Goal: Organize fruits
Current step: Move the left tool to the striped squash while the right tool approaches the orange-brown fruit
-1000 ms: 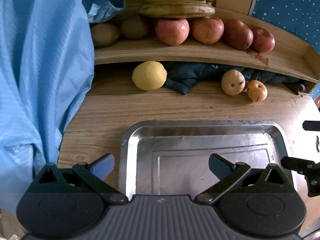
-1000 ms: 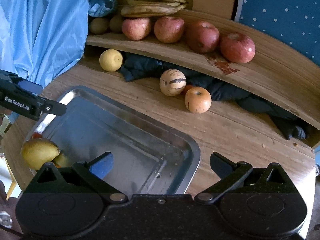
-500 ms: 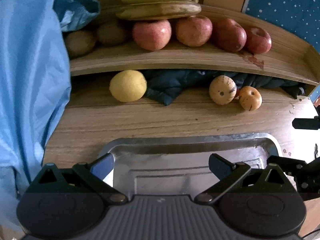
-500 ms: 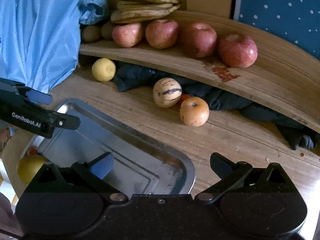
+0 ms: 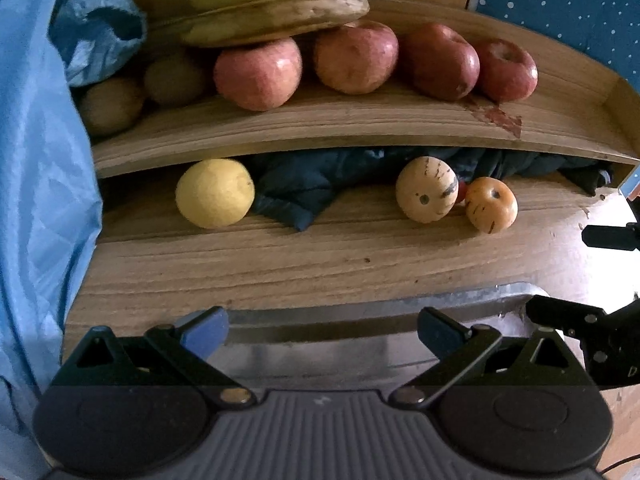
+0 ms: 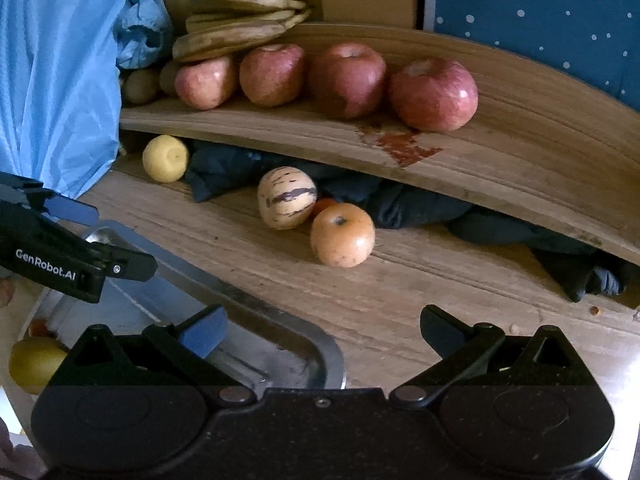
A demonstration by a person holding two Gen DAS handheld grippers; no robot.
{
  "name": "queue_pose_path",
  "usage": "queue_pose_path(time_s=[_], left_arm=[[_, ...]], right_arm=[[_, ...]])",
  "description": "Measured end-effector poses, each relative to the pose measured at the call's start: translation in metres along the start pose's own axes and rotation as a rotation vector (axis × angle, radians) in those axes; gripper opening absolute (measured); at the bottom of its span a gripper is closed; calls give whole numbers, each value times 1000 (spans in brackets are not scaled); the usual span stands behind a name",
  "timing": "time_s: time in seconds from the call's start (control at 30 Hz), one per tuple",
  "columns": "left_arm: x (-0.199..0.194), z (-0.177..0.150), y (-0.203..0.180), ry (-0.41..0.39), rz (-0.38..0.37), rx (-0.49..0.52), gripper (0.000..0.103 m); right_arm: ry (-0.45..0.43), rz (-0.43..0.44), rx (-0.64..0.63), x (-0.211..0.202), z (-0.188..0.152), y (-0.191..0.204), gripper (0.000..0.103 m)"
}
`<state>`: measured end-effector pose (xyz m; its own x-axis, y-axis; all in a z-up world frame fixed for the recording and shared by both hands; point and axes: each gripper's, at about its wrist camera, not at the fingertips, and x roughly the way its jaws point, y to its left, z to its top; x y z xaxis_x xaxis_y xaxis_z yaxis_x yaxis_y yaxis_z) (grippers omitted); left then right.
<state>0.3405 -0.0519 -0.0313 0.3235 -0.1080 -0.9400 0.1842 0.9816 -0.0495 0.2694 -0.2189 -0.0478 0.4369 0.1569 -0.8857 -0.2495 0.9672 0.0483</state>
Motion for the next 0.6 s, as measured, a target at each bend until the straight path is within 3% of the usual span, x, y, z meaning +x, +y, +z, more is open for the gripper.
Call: queue_pose_path(time_s=[0.6], left_arm=[[31,47,-36,-13,-68,-42,103]], right_arm=[[-64,-2,-63,31,16,-23,102]])
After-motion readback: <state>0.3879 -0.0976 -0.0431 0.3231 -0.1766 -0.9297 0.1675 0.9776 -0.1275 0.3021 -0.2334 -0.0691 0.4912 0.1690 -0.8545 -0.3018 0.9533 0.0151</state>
